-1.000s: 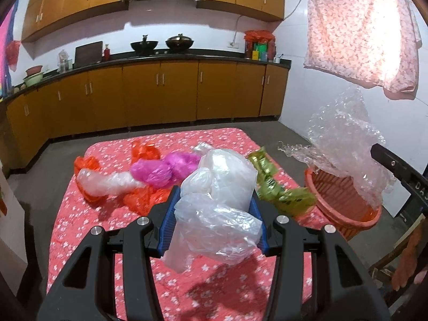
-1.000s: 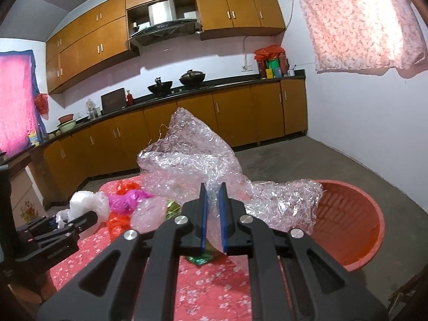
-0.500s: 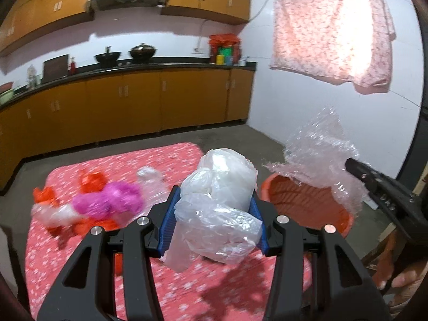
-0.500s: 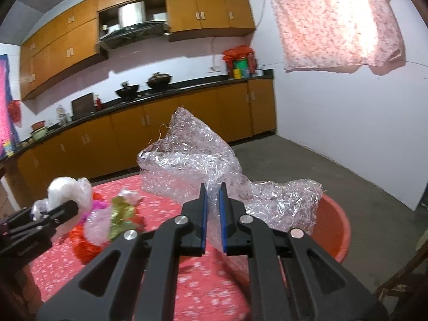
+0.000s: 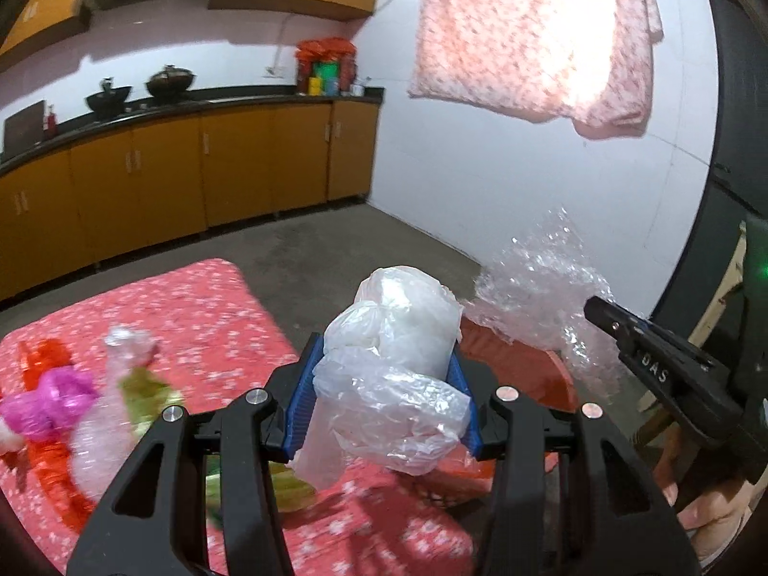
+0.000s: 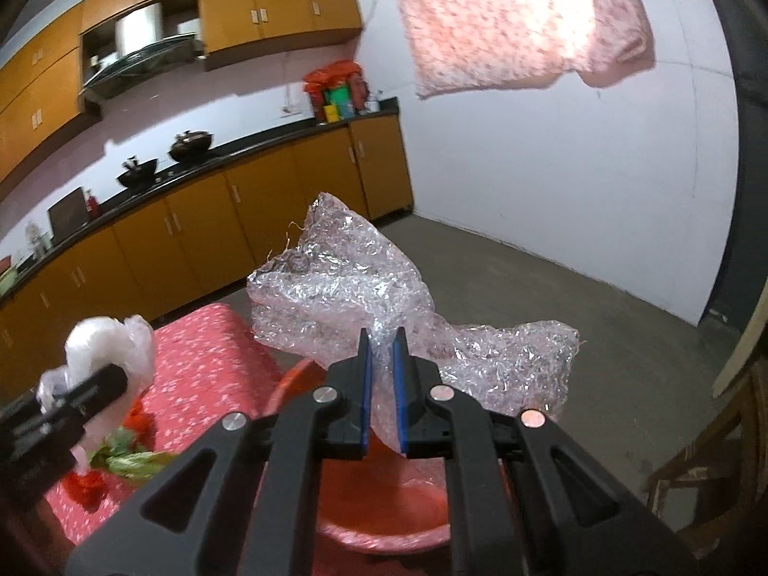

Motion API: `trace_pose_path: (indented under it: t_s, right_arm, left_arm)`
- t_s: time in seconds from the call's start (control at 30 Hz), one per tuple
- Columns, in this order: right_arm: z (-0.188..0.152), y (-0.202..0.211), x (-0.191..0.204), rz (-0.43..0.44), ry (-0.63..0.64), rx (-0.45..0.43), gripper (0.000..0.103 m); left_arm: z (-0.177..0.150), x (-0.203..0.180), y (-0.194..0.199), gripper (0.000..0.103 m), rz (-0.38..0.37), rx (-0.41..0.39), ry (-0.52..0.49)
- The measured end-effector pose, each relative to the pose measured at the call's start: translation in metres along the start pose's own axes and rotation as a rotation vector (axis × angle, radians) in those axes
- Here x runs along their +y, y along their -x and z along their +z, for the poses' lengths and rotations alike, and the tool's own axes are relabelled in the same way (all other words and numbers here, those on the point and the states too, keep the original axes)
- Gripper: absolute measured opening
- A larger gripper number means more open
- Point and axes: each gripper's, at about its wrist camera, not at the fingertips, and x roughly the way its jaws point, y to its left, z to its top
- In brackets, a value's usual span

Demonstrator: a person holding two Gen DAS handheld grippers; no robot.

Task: Collect trash
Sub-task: 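Carry the bubble wrap and white bag in both grippers over the orange basket, then open both grippers to drop the bubble wrap and white bag into the basket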

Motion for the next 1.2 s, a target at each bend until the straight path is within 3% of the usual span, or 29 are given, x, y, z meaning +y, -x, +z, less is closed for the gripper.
trace_pose_path:
  t_s: [0.57, 1.1, 1.2]
  right_arm:
    - [-0.008, -0.053, -0.040, 0.016, -0.094, 0.071, 0.009]
    - [-0.014, -0.067, -0.049, 0.039, -0.115, 0.100, 0.010]
    - [-0.015, -0.068, -0.050, 0.044, -0.122, 0.101, 0.014]
  left_arm:
    - [-0.013, -0.039, -0.076, 0.049, -0.051, 0.129, -0.071]
    - [-0.012, -0.053, -0.100, 0.049, -0.044, 0.147, -0.103]
    - [-0.009, -0.053, -0.102, 0.050, -0.038, 0.140, -0.105]
